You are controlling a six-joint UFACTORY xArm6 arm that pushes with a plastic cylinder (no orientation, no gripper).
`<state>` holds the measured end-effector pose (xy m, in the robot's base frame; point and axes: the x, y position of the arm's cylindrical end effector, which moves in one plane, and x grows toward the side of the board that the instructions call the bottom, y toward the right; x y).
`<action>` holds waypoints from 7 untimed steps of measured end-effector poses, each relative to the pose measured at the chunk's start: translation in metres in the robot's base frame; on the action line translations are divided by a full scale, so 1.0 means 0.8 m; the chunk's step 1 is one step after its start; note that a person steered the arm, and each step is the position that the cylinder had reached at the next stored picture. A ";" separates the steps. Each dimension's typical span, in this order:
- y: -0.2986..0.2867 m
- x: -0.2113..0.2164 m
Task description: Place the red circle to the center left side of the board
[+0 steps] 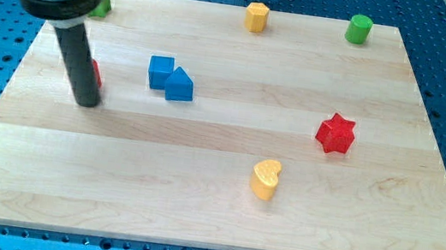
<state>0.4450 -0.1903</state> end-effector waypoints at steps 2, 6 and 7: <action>0.030 -0.048; -0.045 -0.088; -0.048 -0.077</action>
<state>0.3831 -0.2289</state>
